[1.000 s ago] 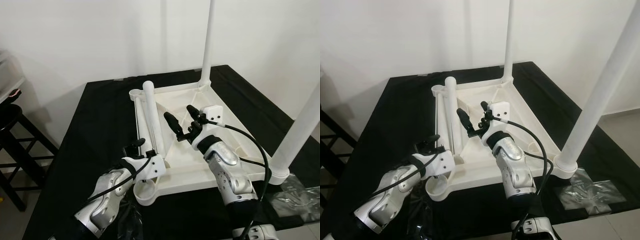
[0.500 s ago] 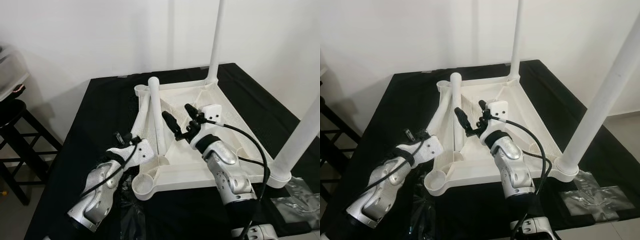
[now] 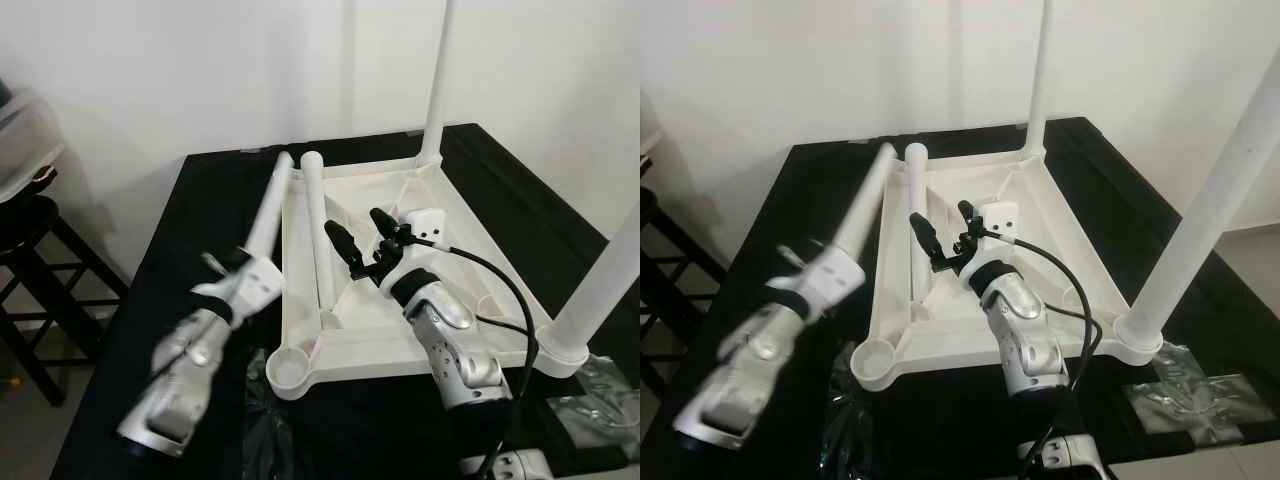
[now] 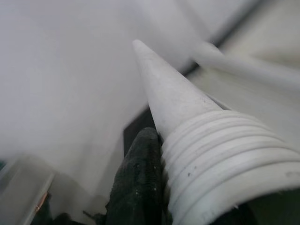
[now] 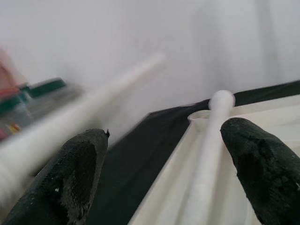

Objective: Building children table

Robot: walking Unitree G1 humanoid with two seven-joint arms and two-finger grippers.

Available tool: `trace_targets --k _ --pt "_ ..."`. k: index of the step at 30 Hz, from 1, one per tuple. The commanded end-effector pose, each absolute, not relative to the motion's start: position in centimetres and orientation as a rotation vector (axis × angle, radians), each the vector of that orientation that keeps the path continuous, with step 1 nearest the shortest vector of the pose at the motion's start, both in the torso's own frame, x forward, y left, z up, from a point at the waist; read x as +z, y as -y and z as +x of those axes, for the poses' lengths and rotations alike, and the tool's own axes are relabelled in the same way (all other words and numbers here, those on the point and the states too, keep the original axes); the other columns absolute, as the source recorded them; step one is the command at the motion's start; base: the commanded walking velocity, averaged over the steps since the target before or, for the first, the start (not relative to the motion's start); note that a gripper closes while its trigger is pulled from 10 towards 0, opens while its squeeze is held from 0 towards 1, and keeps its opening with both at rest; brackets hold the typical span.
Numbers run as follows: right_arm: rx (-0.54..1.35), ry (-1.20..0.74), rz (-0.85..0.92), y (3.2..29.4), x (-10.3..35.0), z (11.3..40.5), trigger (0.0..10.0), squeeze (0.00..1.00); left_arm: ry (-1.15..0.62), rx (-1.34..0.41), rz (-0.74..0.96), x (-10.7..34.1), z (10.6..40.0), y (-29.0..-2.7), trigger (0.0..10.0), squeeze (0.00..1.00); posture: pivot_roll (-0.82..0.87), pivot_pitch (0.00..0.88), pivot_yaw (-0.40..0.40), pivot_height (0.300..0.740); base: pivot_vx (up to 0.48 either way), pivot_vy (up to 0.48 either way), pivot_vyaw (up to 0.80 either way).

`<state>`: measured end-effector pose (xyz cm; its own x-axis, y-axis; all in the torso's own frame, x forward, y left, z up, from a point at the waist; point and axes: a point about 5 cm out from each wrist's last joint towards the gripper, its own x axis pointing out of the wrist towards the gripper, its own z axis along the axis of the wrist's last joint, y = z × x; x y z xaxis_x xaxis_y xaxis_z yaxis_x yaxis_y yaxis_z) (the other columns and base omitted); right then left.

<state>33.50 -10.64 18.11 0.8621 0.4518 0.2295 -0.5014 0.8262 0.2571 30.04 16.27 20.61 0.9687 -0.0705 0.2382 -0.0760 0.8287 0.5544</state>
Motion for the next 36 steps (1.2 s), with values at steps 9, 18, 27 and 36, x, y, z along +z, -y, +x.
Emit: trace_targets --k 9,18,27,36 --pt "0.698 0.177 0.581 8.8 19.6 32.8 10.0 0.00 0.746 -0.063 -0.397 29.3 26.6 -21.3 0.0 0.00 -0.07 0.000 0.052 0.740 0.000 0.000 0.00" --pt "1.157 0.267 0.922 7.5 22.1 29.2 10.0 0.00 0.557 -0.886 -0.686 24.0 22.4 -14.5 0.0 0.00 -0.08 0.000 0.048 0.740 0.000 0.000 0.00" --pt "1.362 0.298 0.968 7.6 23.1 27.6 10.0 0.00 0.454 -1.043 -0.797 22.5 21.2 -13.0 0.0 0.00 -0.08 0.000 0.049 0.740 0.000 0.000 0.00" --pt "1.477 0.298 0.995 7.3 23.5 26.5 10.0 0.00 0.390 -1.112 -0.844 21.4 20.5 -12.0 0.0 0.00 -0.07 0.000 0.055 0.740 0.000 0.000 0.00"
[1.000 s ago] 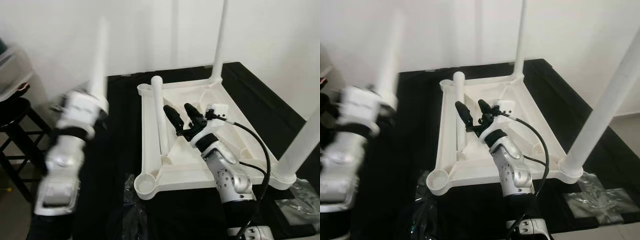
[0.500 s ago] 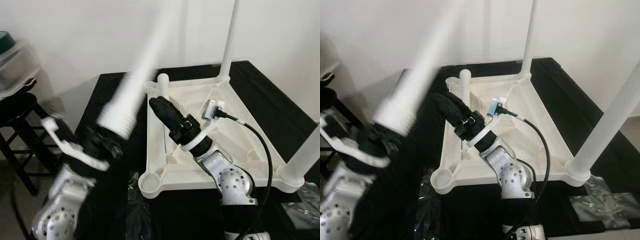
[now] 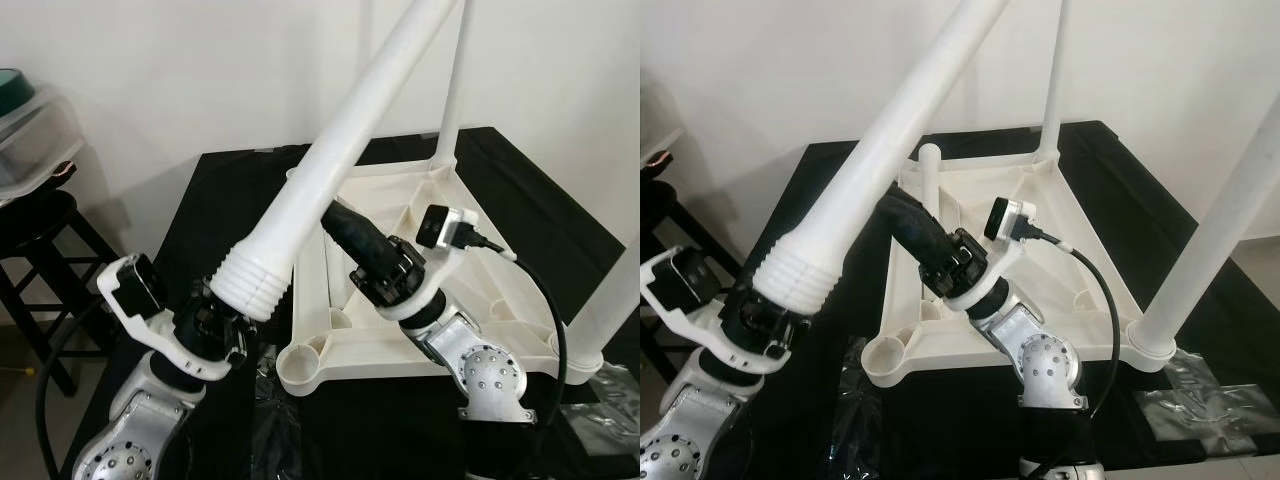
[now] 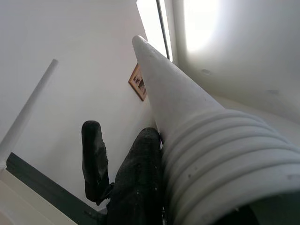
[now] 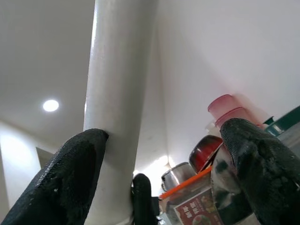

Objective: Building children table

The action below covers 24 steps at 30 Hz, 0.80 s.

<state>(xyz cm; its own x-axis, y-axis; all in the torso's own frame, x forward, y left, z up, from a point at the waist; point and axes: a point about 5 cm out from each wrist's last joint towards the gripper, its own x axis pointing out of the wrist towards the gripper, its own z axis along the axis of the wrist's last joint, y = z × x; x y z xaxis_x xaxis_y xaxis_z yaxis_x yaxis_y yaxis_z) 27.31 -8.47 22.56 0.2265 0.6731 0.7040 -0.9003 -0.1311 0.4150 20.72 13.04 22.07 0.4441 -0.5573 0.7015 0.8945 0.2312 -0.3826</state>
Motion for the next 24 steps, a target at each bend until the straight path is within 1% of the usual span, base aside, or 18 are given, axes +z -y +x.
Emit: trace_targets --k 1,8,12,16,24 --pt "1.507 0.299 1.003 7.3 23.5 26.3 10.0 0.00 0.383 -1.118 -0.855 21.2 20.4 -12.0 0.0 0.00 -0.07 0.000 0.057 0.740 0.000 0.000 0.00" --pt "1.585 0.313 1.040 7.6 23.8 25.8 10.0 0.00 0.357 -1.130 -0.864 20.6 20.4 -11.7 0.0 0.00 -0.06 0.000 0.059 0.740 0.000 0.000 0.00" --pt "1.596 0.319 1.038 7.7 23.9 25.8 10.0 0.00 0.336 -1.137 -0.855 20.3 20.4 -11.5 0.0 0.00 -0.06 0.000 0.059 0.740 0.000 0.000 0.00" --pt "1.593 0.332 1.054 7.8 24.1 26.0 10.0 0.00 0.287 -1.196 -0.872 19.7 19.7 -10.8 0.0 0.00 -0.07 0.000 0.064 0.740 0.000 0.000 0.00" --pt "1.607 0.335 1.068 7.7 24.2 26.0 10.0 0.00 0.241 -1.232 -0.889 18.9 19.4 -10.0 0.0 0.00 -0.07 0.000 0.063 0.740 0.000 0.000 0.00"
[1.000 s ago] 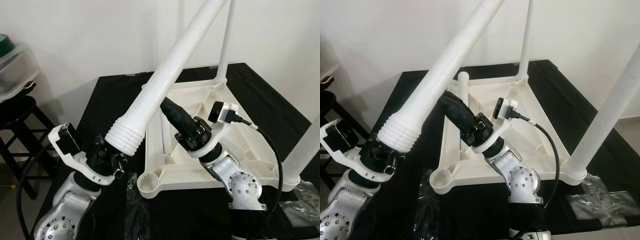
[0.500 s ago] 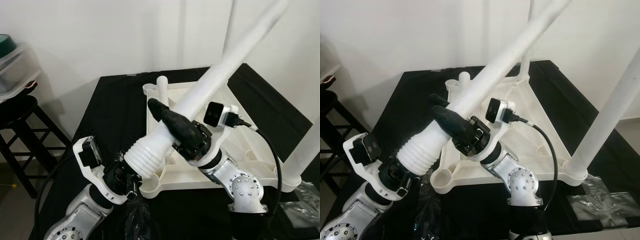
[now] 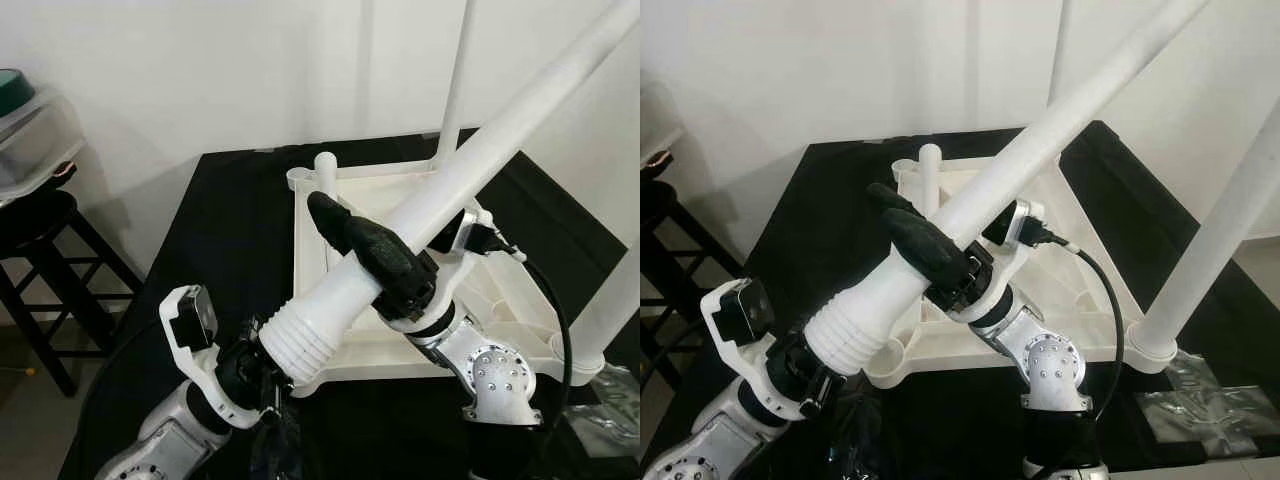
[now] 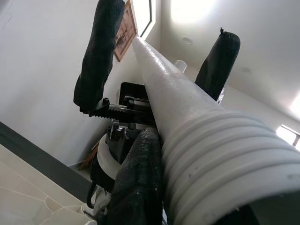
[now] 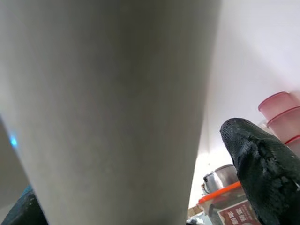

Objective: Building children table

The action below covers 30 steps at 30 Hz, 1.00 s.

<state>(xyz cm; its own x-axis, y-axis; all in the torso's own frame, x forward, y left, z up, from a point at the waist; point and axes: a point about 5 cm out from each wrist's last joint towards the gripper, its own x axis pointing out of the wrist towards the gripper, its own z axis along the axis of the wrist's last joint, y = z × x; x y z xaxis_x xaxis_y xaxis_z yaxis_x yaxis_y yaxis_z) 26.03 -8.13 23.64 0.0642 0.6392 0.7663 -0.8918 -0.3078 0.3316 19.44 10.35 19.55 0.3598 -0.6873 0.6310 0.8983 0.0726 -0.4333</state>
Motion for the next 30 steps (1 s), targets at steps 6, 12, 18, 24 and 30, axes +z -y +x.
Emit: trace_targets --k 6,12,18,24,30 --pt "1.676 0.311 1.100 7.2 24.3 25.5 0.0 0.00 0.222 -1.226 -0.907 18.1 19.6 -9.3 0.0 0.00 -0.07 0.000 0.055 0.740 0.000 0.000 0.00" --pt "1.698 0.297 1.108 7.0 24.3 25.3 0.0 0.00 0.227 -1.228 -0.906 18.1 19.7 -9.2 0.0 0.00 -0.07 0.000 0.055 0.740 0.000 0.000 0.00" --pt "1.688 0.291 1.096 6.9 24.3 25.3 0.0 0.00 0.236 -1.136 -0.924 17.6 20.5 -9.8 10.0 0.00 -0.08 0.000 0.058 0.740 0.000 0.000 0.00" --pt "1.647 0.295 1.076 6.8 24.3 25.6 0.0 0.00 0.215 -1.048 -0.946 16.4 20.5 -11.1 10.0 1.00 -0.08 0.000 0.062 0.740 0.000 0.000 0.00" --pt "1.467 0.320 1.018 7.4 24.3 27.5 0.0 0.00 0.156 -0.725 -0.843 13.4 20.6 -16.6 10.0 1.00 -0.08 0.000 0.060 0.740 0.000 0.000 0.00"
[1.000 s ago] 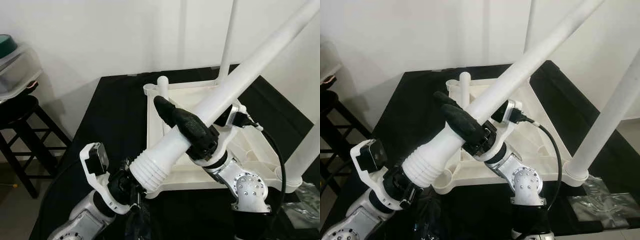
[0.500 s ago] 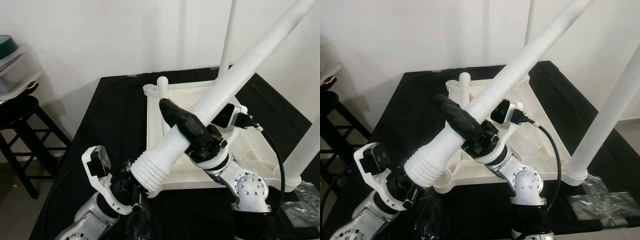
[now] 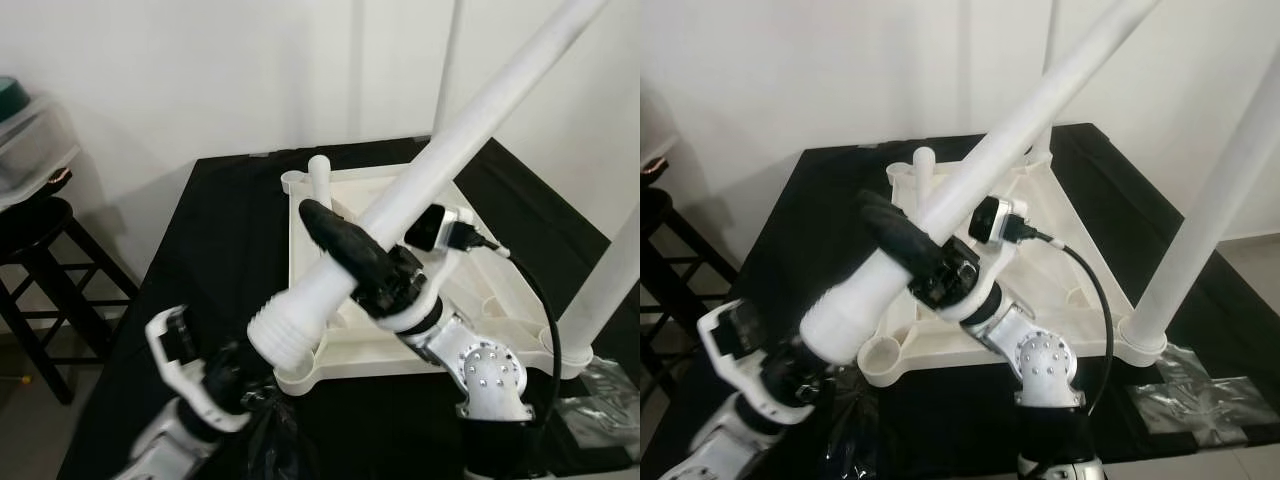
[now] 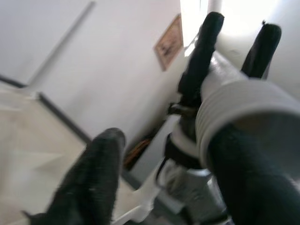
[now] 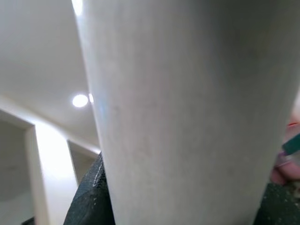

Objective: Building children table

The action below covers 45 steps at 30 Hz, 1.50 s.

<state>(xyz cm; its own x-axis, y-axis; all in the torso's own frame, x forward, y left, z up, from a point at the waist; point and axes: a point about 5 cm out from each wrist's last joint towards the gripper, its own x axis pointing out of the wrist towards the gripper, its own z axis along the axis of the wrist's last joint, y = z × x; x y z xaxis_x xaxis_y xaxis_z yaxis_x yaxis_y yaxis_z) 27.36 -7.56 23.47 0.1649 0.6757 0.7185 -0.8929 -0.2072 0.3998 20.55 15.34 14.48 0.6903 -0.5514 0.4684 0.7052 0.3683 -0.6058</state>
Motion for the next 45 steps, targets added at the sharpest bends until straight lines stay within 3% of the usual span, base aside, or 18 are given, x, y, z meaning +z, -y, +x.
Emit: trace_targets --k 1,2,3,10,11,12,13,15,17,18,19,20,27,32,38,45 --pt "1.467 0.320 1.018 7.4 24.3 27.5 0.0 0.00 0.156 -0.725 -0.843 13.4 20.6 -16.6 10.0 1.00 -0.08 0.000 0.060 0.740 0.000 0.000 0.00" --pt "1.366 0.331 1.011 8.3 24.5 28.8 0.0 0.00 0.128 -0.588 -0.785 12.2 19.2 -20.2 10.0 1.00 -0.07 0.000 0.049 0.740 0.000 0.000 0.00" --pt "1.336 0.335 1.009 8.6 24.6 29.3 0.0 0.00 0.119 -0.545 -0.764 11.8 18.6 -21.4 10.0 1.00 -0.07 0.000 0.049 0.740 0.000 0.000 0.00" --pt "1.272 0.328 0.982 8.8 24.6 30.1 0.0 0.00 0.105 -0.444 -0.727 11.1 17.7 -23.3 10.0 1.00 -0.06 0.000 0.037 0.740 0.000 0.000 0.00" --pt "1.193 0.277 0.867 8.0 23.9 31.0 0.0 0.00 0.101 -0.341 -0.675 10.7 17.7 -24.2 10.0 1.00 -0.05 0.000 0.030 0.740 0.000 0.000 0.00" --pt "1.103 0.220 0.660 7.0 22.8 31.8 10.0 0.00 0.065 -0.176 -0.576 10.1 18.4 -25.2 10.0 1.00 -0.05 0.000 0.024 0.740 0.000 0.000 0.00" --pt "1.103 0.220 0.660 7.0 22.8 31.8 10.0 0.00 0.065 -0.176 -0.576 10.1 18.4 -25.2 10.0 1.00 -0.05 0.000 0.024 0.740 0.000 0.000 0.00" --pt "1.053 0.161 0.368 5.7 21.1 32.2 10.0 0.00 0.040 0.023 -0.449 9.6 19.5 -26.0 10.0 0.96 -0.04 0.000 0.018 0.740 0.000 0.000 0.00" --pt "1.053 0.161 0.368 5.7 21.1 32.2 10.0 0.00 0.040 0.023 -0.449 9.6 19.5 -26.0 10.0 0.96 -0.04 0.000 0.018 0.740 0.000 0.000 0.00" --pt "1.080 0.153 0.304 5.3 20.6 32.0 10.0 0.00 0.043 0.056 -0.419 9.7 20.0 -25.7 10.0 0.13 -0.04 0.000 0.018 0.740 0.000 0.000 0.00" --pt "1.080 0.153 0.304 5.3 20.6 32.0 10.0 0.00 0.043 0.056 -0.419 9.7 20.0 -25.7 10.0 0.13 -0.04 0.000 0.018 0.740 0.000 0.000 0.00" --pt "1.129 0.144 0.236 4.7 20.2 31.5 10.0 0.00 0.048 0.049 -0.378 10.0 20.4 -25.0 10.0 0.00 -0.04 0.000 0.015 0.740 0.000 0.000 0.80" --pt "1.469 0.048 0.066 4.6 18.5 28.5 10.0 0.00 0.031 0.032 -0.114 11.0 21.8 -22.3 10.0 0.00 -0.03 0.000 0.023 0.740 0.000 0.000 0.80" --pt "1.504 0.035 0.047 4.9 18.3 28.3 10.0 0.00 0.037 0.044 -0.086 11.2 21.9 -22.4 10.0 0.00 -0.03 0.000 0.023 0.740 0.000 0.000 0.80" --pt "1.524 0.028 -0.019 5.7 18.4 29.1 10.0 0.00 0.063 0.063 -0.018 12.1 22.0 -22.5 10.0 0.00 0.00 0.000 0.015 0.740 0.000 0.000 0.00" --pt "1.690 0.027 -0.037 5.8 19.6 28.9 10.0 0.00 0.017 0.076 0.031 11.3 21.6 -21.6 10.0 0.00 0.03 0.022 0.014 0.740 0.000 -0.331 0.00"
